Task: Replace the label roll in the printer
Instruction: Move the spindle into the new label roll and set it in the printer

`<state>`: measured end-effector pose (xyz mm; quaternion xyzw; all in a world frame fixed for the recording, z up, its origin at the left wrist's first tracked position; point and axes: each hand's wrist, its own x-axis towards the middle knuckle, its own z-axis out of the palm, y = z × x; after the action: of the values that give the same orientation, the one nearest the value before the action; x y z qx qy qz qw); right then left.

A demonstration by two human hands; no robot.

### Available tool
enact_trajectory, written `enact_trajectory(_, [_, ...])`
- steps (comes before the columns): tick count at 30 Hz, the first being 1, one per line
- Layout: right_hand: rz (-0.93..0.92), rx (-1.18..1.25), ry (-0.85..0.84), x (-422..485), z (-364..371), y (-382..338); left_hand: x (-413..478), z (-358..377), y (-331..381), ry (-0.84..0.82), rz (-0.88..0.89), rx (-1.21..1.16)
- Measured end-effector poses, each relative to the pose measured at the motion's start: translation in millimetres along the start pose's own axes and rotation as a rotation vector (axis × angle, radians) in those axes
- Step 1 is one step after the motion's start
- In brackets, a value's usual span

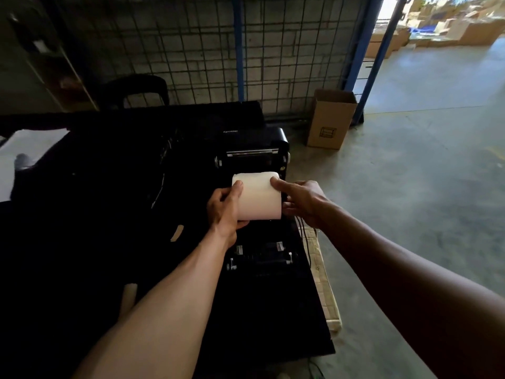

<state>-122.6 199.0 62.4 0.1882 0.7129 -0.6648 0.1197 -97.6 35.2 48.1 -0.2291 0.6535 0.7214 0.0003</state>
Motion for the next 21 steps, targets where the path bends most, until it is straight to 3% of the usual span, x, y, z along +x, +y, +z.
enact_trajectory(21, [0.036,-0.080,0.079,45.8,9.4,60.5,32.7,-0.9,-33.2,0.034,-0.043,0.176])
